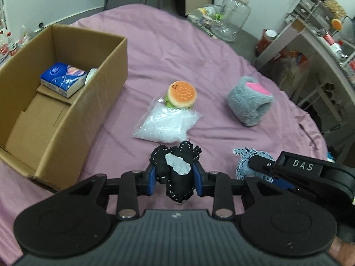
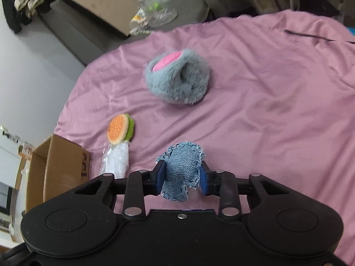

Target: Organize soft objects

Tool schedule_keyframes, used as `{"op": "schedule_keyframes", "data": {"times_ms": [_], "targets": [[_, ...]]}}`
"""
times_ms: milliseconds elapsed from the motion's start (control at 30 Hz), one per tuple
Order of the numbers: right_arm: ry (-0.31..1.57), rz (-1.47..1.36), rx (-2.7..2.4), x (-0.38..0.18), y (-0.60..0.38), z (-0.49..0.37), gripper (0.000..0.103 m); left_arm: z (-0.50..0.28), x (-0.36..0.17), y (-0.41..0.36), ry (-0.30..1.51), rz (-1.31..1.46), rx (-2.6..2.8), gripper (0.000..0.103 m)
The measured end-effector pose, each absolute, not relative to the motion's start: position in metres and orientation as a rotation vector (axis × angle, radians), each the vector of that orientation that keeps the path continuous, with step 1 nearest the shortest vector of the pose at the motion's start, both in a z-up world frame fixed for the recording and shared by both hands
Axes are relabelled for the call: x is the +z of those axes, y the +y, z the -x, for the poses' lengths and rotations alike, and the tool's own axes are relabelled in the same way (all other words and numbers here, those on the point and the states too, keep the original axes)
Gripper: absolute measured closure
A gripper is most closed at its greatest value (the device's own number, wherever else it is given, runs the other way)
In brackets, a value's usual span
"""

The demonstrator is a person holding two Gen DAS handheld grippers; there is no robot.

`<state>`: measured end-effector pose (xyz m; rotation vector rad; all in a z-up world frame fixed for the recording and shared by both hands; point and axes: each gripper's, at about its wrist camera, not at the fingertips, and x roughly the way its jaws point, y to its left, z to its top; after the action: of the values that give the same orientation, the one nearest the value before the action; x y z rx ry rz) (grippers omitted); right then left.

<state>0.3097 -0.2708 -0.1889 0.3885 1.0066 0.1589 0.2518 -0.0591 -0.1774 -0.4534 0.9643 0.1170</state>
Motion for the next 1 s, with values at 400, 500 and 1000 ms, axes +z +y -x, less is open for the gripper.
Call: {"op": "schedule_keyframes", "data": {"times_ms": [400,500,1000], "targets": [[0.896,-0.428,0.093,-0.143,-0.278,-0.257,0.072,-0.216,-0.129,-0.044,0.918,0.417,0.047,0.070],[0.857,-0.440,0.095,-0.130,-0.278,-0.241,0.072,-0.207,-0.119,-0.042,0.903,0.400,0.029,0.070],[0.753,-0.368,0.113,-0.072,-0.255,-0.194,0.071,-0.168,-0.072,-0.017,0.833,0.354,-0.033,0.070]]}}
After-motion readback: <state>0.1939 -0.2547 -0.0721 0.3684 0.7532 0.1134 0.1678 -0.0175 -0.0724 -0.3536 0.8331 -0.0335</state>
